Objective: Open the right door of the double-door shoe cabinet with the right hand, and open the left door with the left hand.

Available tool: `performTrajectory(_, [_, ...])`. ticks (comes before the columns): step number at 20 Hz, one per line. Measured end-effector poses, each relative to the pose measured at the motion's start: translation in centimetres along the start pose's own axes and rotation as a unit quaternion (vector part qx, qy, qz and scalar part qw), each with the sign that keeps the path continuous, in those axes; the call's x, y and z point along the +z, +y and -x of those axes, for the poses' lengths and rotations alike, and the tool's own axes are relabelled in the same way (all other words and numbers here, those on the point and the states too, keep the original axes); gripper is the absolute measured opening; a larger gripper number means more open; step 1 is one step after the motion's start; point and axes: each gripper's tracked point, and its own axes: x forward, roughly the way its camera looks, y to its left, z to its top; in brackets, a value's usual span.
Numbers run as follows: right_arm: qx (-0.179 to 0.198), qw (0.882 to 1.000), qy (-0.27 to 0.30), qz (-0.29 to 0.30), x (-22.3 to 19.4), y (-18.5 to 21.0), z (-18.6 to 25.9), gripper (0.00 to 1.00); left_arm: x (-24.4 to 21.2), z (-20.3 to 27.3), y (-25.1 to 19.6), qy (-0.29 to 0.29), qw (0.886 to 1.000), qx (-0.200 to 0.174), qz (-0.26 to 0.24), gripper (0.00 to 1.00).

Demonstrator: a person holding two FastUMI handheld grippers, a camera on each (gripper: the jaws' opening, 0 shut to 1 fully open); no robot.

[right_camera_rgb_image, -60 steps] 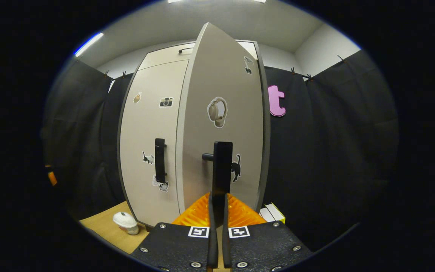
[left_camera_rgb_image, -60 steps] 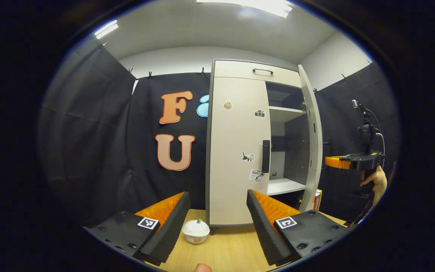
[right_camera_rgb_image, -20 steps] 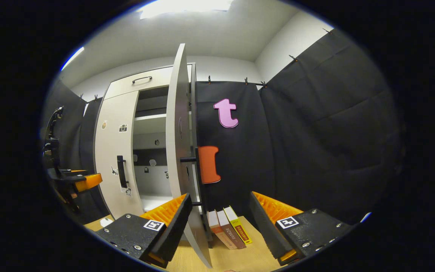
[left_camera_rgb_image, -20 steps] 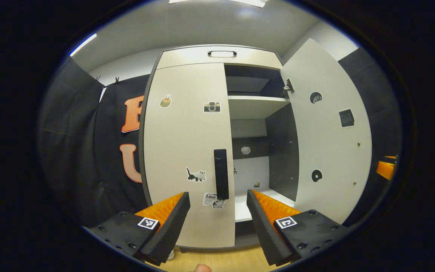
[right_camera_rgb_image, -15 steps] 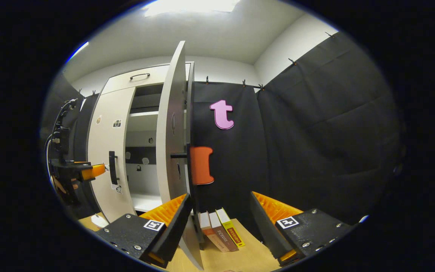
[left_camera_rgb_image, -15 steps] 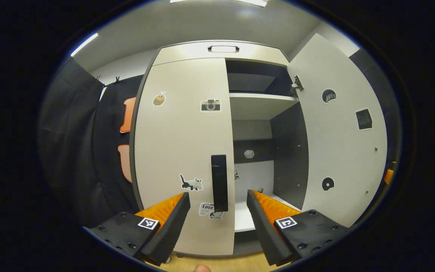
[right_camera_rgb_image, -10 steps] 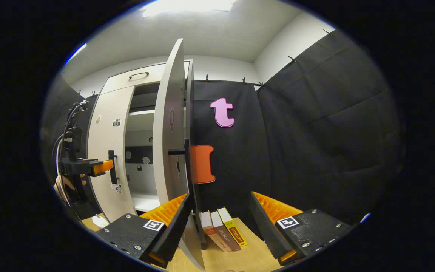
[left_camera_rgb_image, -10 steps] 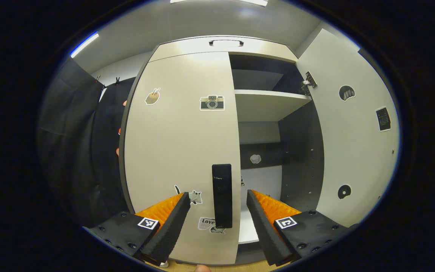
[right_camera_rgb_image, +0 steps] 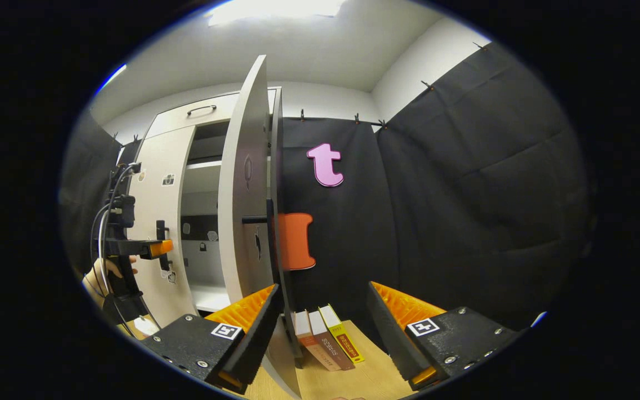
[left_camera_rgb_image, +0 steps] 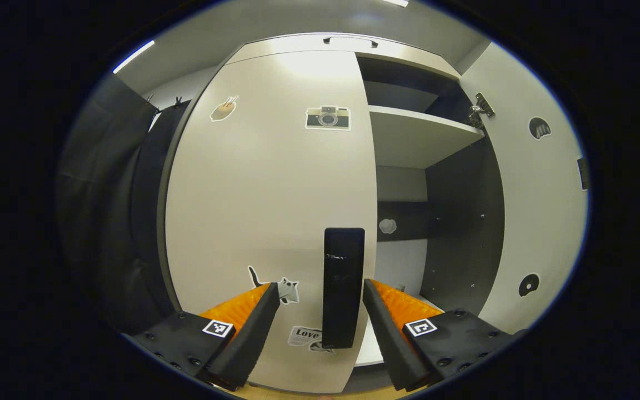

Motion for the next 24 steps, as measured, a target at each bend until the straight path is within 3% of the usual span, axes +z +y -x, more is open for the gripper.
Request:
performTrajectory(3, [-0.004, 1.0, -0.006, -0.001, 0.1, -0.3, 0.0, 0.93, -0.4, -0.8, -0.3, 0.004, 1.0, -0.003, 0.001, 0.95])
performTrajectory(4, [-0.006, 1.0, -0.008, -0.001, 0.1, -0.3, 0.1, 0.93, -0.6, -1.0, -0.4, 0.007, 1.0, -0.005, 0.002, 0.87])
performTrajectory(6, [-0.009, 1.0, -0.009, 0.003, 0.1, -0.4, 0.0, 0.93, -1.0, -1.2, -0.5, 0.013, 1.0, -0.009, 0.003, 0.79])
performTrajectory(9, [-0.008, 1.0, -0.01, 0.008, 0.1, -0.1, 0.1, 0.93, -1.0, -1.1, -0.7, 0.011, 1.0, -0.016, 0.008, 0.7])
performTrajectory(10, [-0.006, 1.0, -0.009, 0.006, 0.1, 0.1, 0.2, 0.93, -1.3, -1.3, -1.0, 0.011, 1.0, -0.023, 0.007, 0.71])
performTrajectory(11, [-0.003, 1.0, -0.009, 0.004, 0.0, 0.2, 0.2, 0.93, -1.2, -1.0, -1.9, 0.012, 0.999, -0.042, 0.012, 0.66])
performTrajectory(13, [0.0, 1.0, -0.006, 0.006, -0.2, 0.4, 0.4, 0.93, -1.6, -0.9, -1.7, 0.025, 0.999, -0.032, 0.005, 0.39])
performTrajectory(14, [0.0, 1.0, -0.004, 0.008, -0.4, 0.5, 0.5, 0.93, -1.5, -0.8, -1.7, 0.024, 0.999, -0.028, -0.003, 0.4])
performTrajectory(17, [0.005, 1.0, 0.004, 0.006, -0.7, 0.8, 1.2, 0.93, -1.7, -0.7, -1.8, 0.029, 0.999, -0.033, -0.011, 0.28])
performTrajectory(21, [0.007, 1.0, 0.006, 0.003, -0.4, 1.2, 1.8, 0.93, -1.5, 0.7, -1.6, 0.026, 0.997, -0.071, 0.006, 0.14])
performTrajectory(24, [0.009, 1.0, 0.001, 0.001, 0.1, 2.2, 3.0, 0.93, -0.7, 2.0, -0.9, 0.027, 0.996, -0.086, 0.002, 0.15])
